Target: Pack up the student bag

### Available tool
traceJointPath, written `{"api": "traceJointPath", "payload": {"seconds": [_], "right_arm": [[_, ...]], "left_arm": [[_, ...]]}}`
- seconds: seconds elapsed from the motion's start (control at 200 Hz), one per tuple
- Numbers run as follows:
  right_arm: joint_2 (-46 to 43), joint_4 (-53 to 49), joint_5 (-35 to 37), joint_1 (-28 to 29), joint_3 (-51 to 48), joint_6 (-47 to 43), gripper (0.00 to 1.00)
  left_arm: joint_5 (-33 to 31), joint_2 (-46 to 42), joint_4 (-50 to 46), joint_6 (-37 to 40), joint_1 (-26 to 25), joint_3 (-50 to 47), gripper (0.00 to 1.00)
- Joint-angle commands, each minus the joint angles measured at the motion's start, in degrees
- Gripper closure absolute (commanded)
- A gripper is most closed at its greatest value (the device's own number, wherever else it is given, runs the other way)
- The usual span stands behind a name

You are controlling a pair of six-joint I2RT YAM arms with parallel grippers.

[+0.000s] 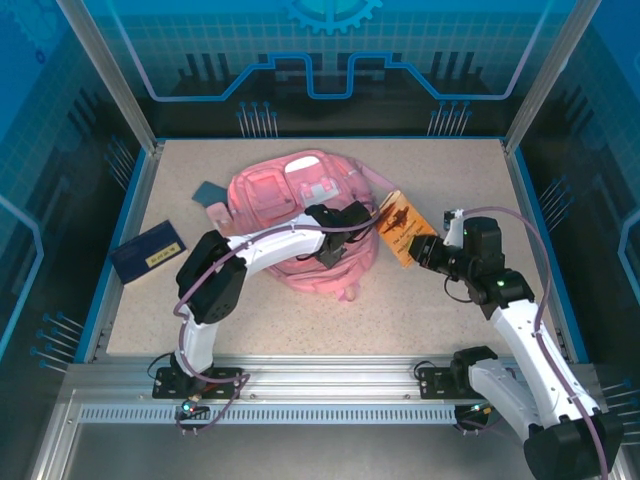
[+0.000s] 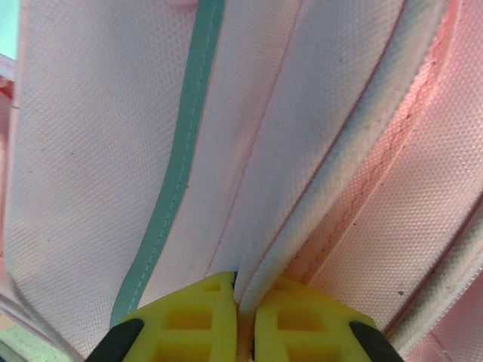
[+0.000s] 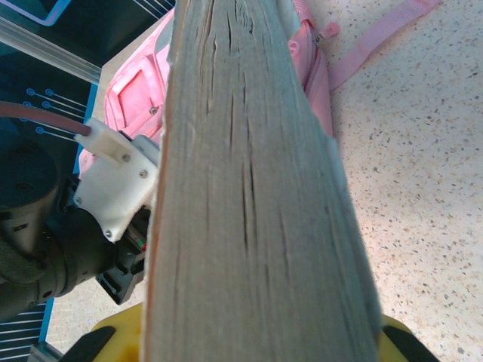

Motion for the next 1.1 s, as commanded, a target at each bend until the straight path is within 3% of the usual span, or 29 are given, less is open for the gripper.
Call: {"api": "traceJointPath", "payload": {"seconds": [0.0,0.105,0.25,0.62,0.79,1.096], "right_arm": [[-1.40,-3.39,1.50,-1.01,2.53,-2.28,0.94],[-1.62,-7.50,2.06,-1.63,2.85,-3.91,0.94],[-2.86,-10.39,0.55,-2.35,3.13,-4.55,0.94],[-2.02,1.16,-18.00,-0.88,-1.48,-0.84,0.94],[4.19,11.43,-16.70,4.71,-3.67,7.32,0.94],[23.16,32.31,-8.09,13.41,-0.52,23.20,0.94]], "left_arm": [[-8.19,-8.57,6.54,-0.71,0.26,-3.05,0.94],[-10.85,-14.92,13.82,-0.53,0.29,-6.70,0.95],[-9.82,-21.90,24.86,1.80,0.24,-10.44,0.96],[-4.32,-23.44,35.48,2.48,0.23,-8.94,0.95],[-3.09,-23.17,37.23,1.58,0.26,-8.52,0.96],[-2.17,-22.62,36.90,0.63,0.33,-7.14,0.96]]}}
